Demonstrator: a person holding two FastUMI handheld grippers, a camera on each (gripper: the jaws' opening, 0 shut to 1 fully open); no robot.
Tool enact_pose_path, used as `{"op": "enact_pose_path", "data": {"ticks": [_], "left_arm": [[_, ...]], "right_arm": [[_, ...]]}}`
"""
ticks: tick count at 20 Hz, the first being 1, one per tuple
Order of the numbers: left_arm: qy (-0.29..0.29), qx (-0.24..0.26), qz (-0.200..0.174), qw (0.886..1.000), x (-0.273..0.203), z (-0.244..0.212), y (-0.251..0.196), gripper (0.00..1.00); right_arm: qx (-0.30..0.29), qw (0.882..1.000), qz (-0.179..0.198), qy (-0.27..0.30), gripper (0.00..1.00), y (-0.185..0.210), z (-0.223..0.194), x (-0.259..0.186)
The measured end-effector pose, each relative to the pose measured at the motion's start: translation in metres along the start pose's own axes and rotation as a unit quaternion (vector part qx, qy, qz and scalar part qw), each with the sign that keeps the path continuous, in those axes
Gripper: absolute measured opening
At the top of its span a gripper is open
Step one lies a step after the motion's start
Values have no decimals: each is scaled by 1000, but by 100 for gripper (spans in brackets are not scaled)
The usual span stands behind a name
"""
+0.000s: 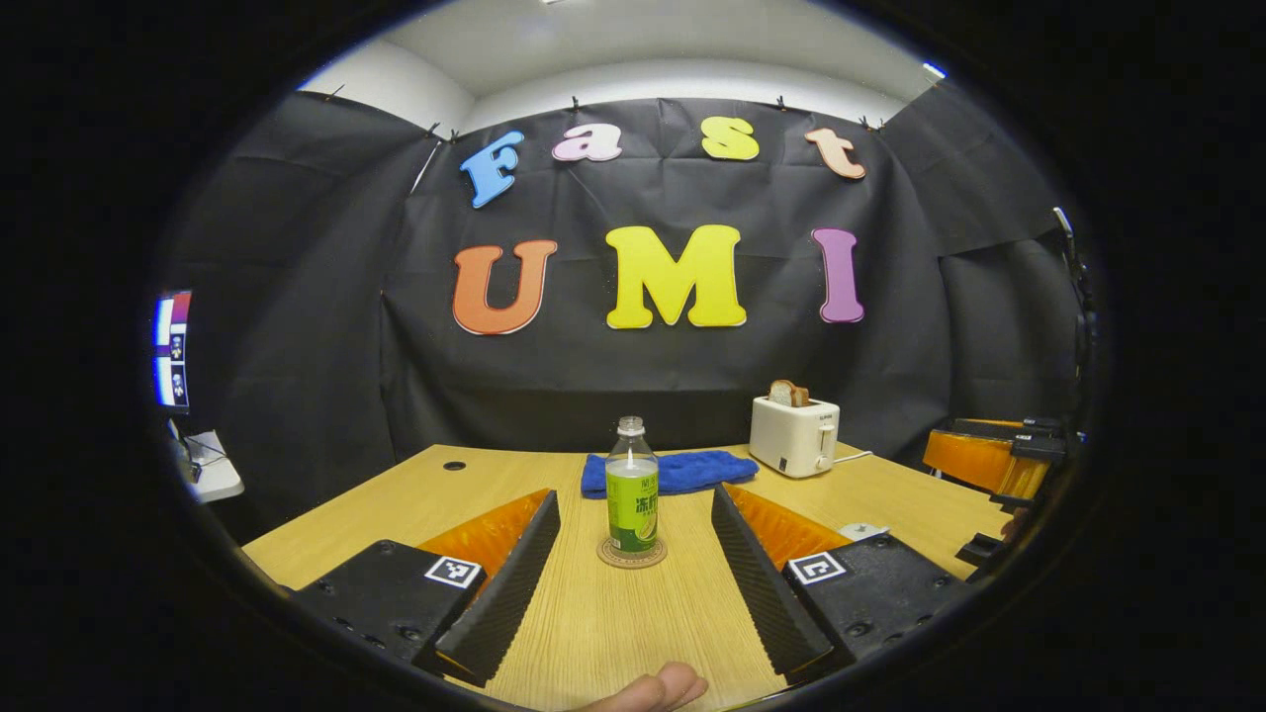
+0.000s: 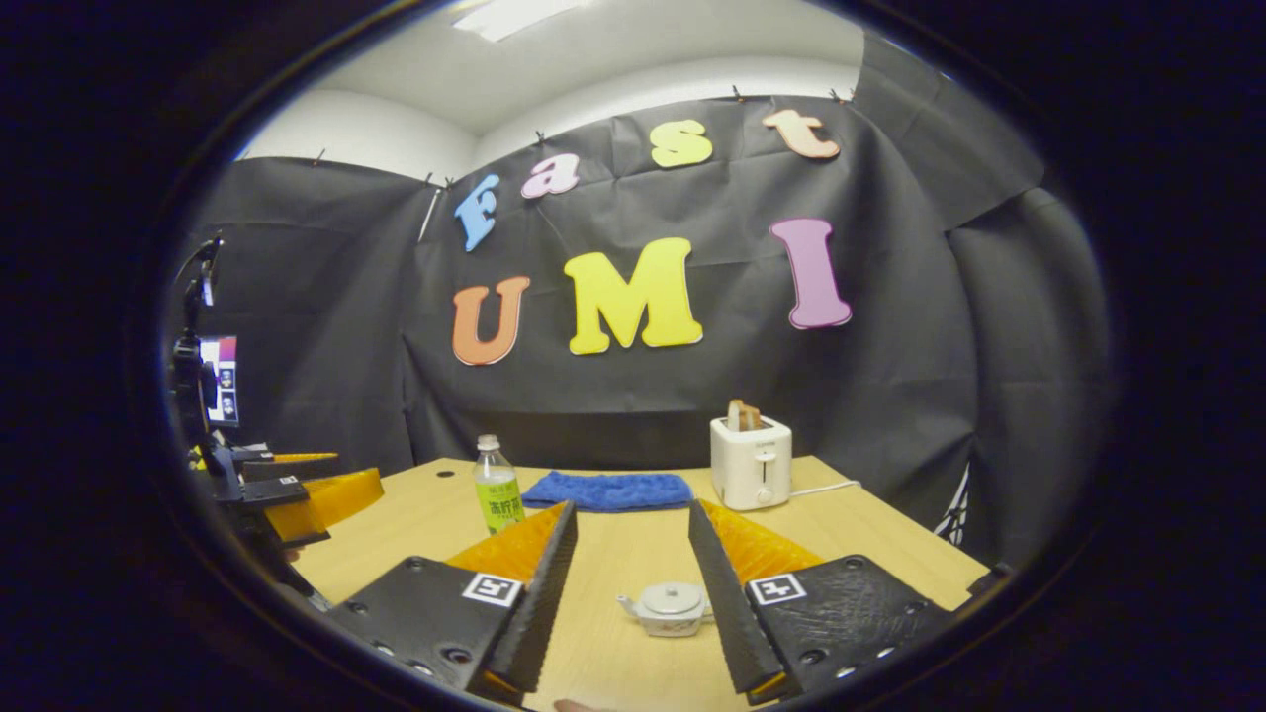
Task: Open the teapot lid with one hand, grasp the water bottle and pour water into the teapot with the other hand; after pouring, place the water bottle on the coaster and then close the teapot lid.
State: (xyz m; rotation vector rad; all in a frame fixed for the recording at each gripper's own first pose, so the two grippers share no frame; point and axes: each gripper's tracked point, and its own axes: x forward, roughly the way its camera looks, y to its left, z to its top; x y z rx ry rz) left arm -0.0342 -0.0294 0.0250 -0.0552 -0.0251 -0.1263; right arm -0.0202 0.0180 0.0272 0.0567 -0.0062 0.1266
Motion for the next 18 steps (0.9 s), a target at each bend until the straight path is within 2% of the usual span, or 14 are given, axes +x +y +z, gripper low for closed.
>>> {"op": "enact_pose_path", "data": {"ticks": [2, 3, 4, 7, 10, 13, 14, 15, 18], "left_arm": [[7, 7, 10, 1000, -4, -1, 4, 96], [15, 13, 16, 1000, -6, -4, 7, 96], [22, 17, 19, 999, -9, -6, 9, 97], [20, 11, 13, 1000, -15, -4, 8, 96], [18, 10, 24, 1000, -19, -6, 17, 96], [17, 9, 29, 999, -17, -6, 23, 96], [18, 9, 30, 999, -16, -6, 24, 96], [20, 8, 30, 999, -15, -8, 25, 96], [25, 2, 24, 999, -14, -10, 25, 97]], "right_arm": [[-13, 1000, -4, -3, 81, 0, 3, -8], [-15, 1000, -5, -3, 91, 1, 3, -10], [-16, 1000, -8, 0, 94, 1, 2, -12], [-13, 1000, -12, 5, 95, -4, -3, -16], [-6, 1000, -21, 17, 95, -9, -11, -10], [-9, 999, -14, 29, 96, -2, -18, -7], [-9, 999, -15, 32, 92, 0, -21, -5], [-11, 999, -14, 36, 96, 2, -24, -3], [-19, 999, -9, 42, 96, 10, -27, 3]]}}
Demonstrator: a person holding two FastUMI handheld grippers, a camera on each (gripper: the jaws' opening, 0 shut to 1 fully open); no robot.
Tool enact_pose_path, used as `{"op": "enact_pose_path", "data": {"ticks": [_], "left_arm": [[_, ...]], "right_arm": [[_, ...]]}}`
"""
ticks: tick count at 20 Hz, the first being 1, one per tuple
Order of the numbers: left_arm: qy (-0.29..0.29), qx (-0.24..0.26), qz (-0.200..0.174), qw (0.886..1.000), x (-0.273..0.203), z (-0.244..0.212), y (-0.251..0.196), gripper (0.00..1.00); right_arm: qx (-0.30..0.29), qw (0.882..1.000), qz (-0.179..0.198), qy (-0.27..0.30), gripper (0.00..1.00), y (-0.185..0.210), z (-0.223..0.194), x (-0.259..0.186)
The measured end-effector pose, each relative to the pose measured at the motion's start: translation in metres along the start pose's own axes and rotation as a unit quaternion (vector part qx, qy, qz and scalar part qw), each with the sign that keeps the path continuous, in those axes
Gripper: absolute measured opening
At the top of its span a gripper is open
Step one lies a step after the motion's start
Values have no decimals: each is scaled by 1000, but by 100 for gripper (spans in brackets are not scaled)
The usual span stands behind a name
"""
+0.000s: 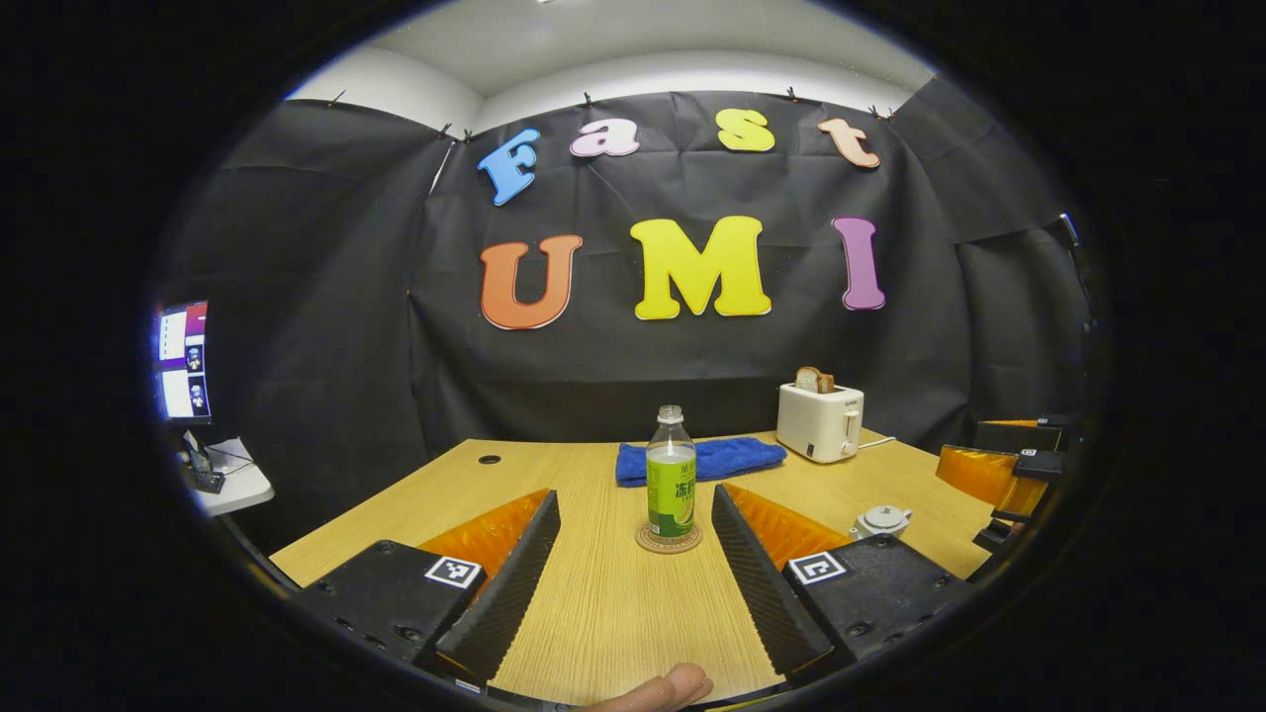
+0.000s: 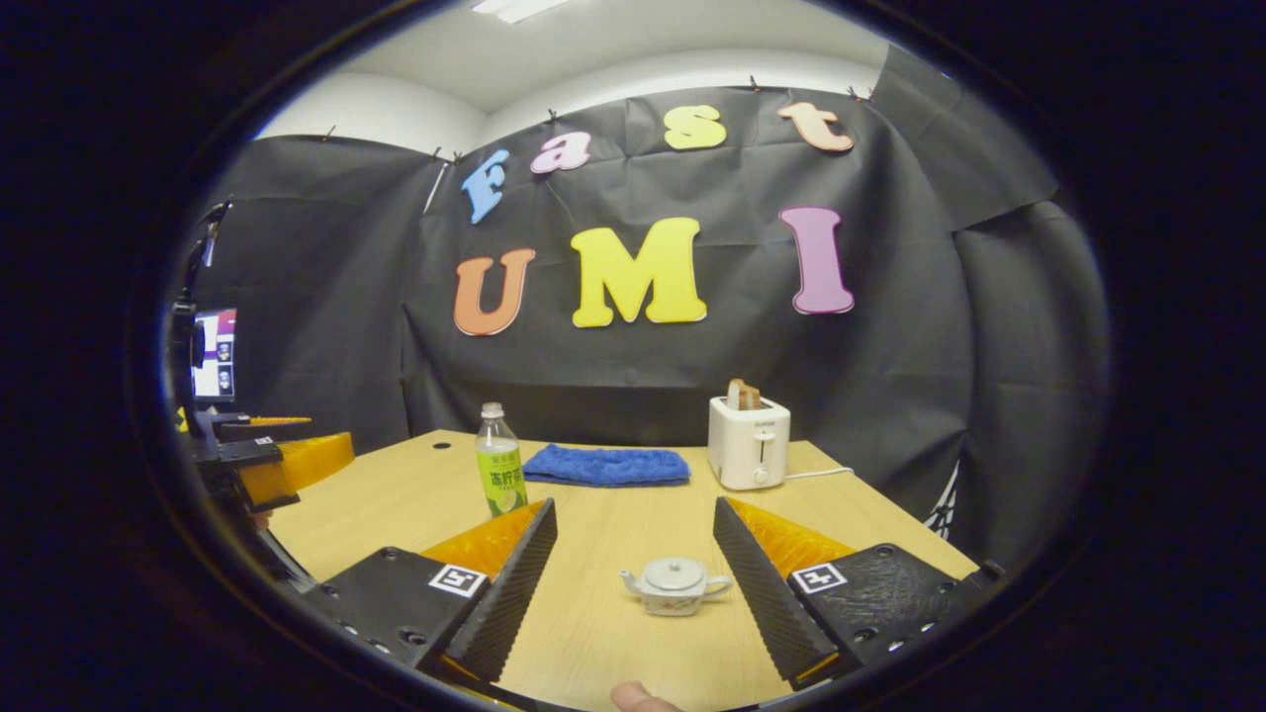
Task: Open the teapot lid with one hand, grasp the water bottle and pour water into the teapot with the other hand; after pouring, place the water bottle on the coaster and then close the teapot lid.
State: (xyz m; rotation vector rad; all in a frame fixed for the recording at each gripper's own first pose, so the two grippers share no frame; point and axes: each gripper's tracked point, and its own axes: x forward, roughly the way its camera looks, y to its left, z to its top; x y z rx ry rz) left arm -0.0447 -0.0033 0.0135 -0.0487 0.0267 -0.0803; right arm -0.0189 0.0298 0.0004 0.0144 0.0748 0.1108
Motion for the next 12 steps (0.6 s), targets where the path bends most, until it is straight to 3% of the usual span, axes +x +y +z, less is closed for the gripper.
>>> {"op": "enact_pose_path", "data": {"ticks": [6, 10, 12], "left_arm": [[-5, -7, -1, 1000, -2, 4, 4, 96], [-11, 3, -4, 1000, -1, 5, -3, 96], [-9, 4, -12, 1000, 2, 3, -9, 96]], "right_arm": [[18, 1000, 7, -3, 96, 9, -1, 5], [19, 1000, -2, -4, 99, -1, -3, 0], [18, 1000, -11, -9, 96, -10, -3, -1]]}}
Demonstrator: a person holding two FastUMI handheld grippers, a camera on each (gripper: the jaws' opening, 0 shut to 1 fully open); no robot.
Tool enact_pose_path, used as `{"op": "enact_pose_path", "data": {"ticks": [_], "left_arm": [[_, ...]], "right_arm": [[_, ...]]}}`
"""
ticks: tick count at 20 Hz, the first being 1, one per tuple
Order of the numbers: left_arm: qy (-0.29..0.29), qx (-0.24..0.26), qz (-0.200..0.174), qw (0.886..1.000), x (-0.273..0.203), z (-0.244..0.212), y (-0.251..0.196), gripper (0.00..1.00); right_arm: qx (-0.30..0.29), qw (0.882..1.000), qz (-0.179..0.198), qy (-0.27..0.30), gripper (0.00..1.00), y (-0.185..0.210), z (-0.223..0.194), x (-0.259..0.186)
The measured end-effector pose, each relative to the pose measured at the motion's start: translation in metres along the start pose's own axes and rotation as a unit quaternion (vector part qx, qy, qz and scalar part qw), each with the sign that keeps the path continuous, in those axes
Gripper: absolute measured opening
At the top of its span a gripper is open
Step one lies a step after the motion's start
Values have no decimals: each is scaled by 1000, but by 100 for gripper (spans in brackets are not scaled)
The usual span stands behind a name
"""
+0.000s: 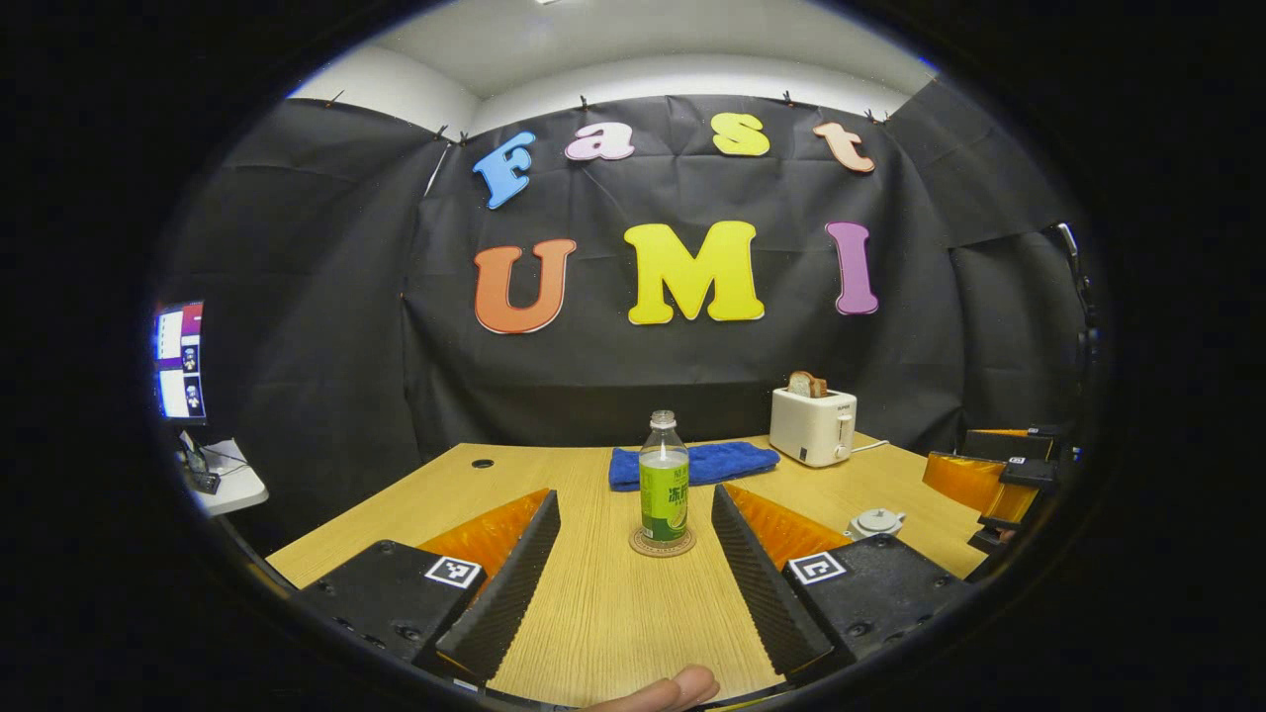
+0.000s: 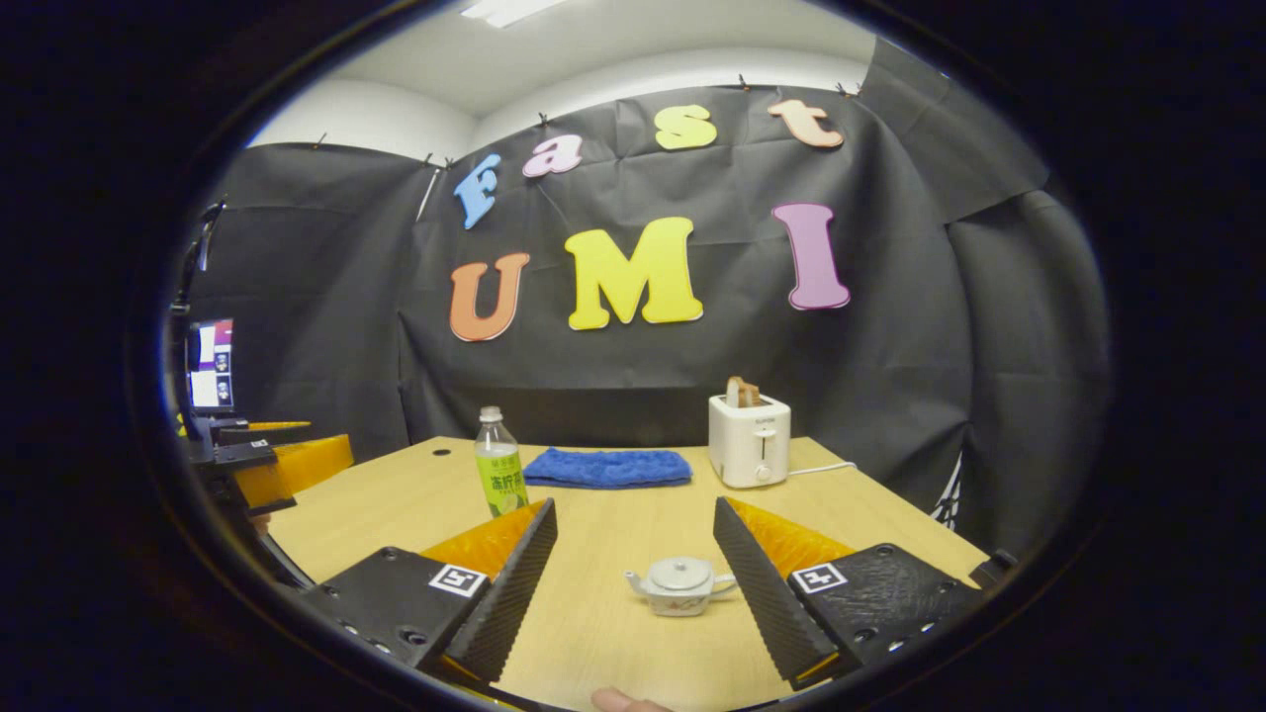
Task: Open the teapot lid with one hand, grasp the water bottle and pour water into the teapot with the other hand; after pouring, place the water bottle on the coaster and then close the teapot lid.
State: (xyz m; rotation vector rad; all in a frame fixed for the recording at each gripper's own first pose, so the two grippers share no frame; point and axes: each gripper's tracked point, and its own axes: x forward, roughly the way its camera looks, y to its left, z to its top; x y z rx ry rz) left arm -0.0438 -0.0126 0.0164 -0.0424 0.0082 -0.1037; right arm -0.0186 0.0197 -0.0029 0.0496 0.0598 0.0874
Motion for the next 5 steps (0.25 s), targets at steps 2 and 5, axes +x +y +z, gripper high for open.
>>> {"op": "enact_pose_path", "data": {"ticks": [2, 5], "left_arm": [[7, -1, -9, 1000, 3, -5, -5, 97], [13, -3, -3, 1000, 4, -8, 1, 97]], "right_arm": [[0, 1000, -9, -1, 99, -5, -1, 0], [-3, 1000, -13, -9, 92, -6, 4, 0]]}}
